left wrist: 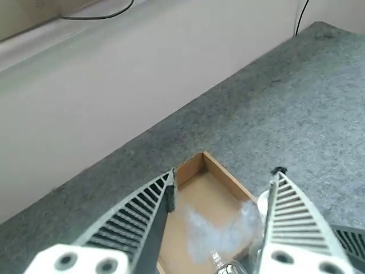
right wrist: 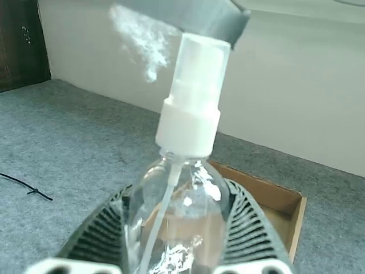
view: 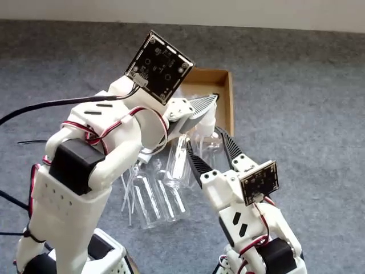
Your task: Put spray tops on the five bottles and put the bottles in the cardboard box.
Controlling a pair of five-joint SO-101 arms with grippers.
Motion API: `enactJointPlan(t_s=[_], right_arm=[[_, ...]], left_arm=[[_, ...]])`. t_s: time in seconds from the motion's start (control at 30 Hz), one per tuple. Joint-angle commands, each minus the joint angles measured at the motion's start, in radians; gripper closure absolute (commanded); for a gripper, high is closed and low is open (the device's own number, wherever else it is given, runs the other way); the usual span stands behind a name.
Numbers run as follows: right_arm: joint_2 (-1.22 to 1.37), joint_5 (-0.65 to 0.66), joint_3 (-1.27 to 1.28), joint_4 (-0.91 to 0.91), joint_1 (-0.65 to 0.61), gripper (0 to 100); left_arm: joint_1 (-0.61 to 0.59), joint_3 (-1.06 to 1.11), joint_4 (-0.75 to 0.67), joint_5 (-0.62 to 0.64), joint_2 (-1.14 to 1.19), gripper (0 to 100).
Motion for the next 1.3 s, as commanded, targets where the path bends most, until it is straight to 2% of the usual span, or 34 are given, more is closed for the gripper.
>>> enactJointPlan(t_s=[0.0,0.1,0.23,0.37,0.47,0.6,0.73,0.83,1.0,1.13,1.27], right_arm=[[-0.012,-0.003,-0.013,-0.007,0.002,99.3],[-0.002,-0.003,-0.019,-0.030,0.004,99.3],[0.007,-0.003,-0.016,-0.185,0.005,99.4],[0.105,-0.003,-0.013,-0.248,0.005,99.4],[0.217,-0.003,-0.012,-0.375,0.016,99.4],[0.440,-0.006,-0.018,-0.593,0.093,99.4],[0.731,-0.008,-0.068,-0.786,0.119,99.4],[0.967,-0.009,-0.173,-0.874,0.119,99.4],[1.320,-0.009,-0.414,-0.969,0.119,99.4],[1.495,-0.008,-0.573,-0.966,0.117,99.4],[1.484,-0.011,-0.590,-0.900,0.050,99.4]], left_arm=[[0.016,-0.117,0.052,-0.011,-0.010,75],[0.016,-0.206,0.120,-0.011,-0.010,75],[0.016,-0.302,0.227,-0.011,-0.010,75],[0.016,-0.332,0.272,-0.011,-0.012,75],[0.016,-0.326,0.331,-0.011,-0.045,75],[0.016,-0.228,0.417,-0.011,-0.171,75],[0.016,0.064,0.420,-0.011,-0.346,75],[0.015,0.380,0.350,-0.012,-0.470,75],[-0.087,0.868,0.071,-0.011,-0.696,75],[-0.189,1.112,-0.091,-0.009,-0.875,75],[-0.209,1.288,-0.285,-0.009,-0.993,74]])
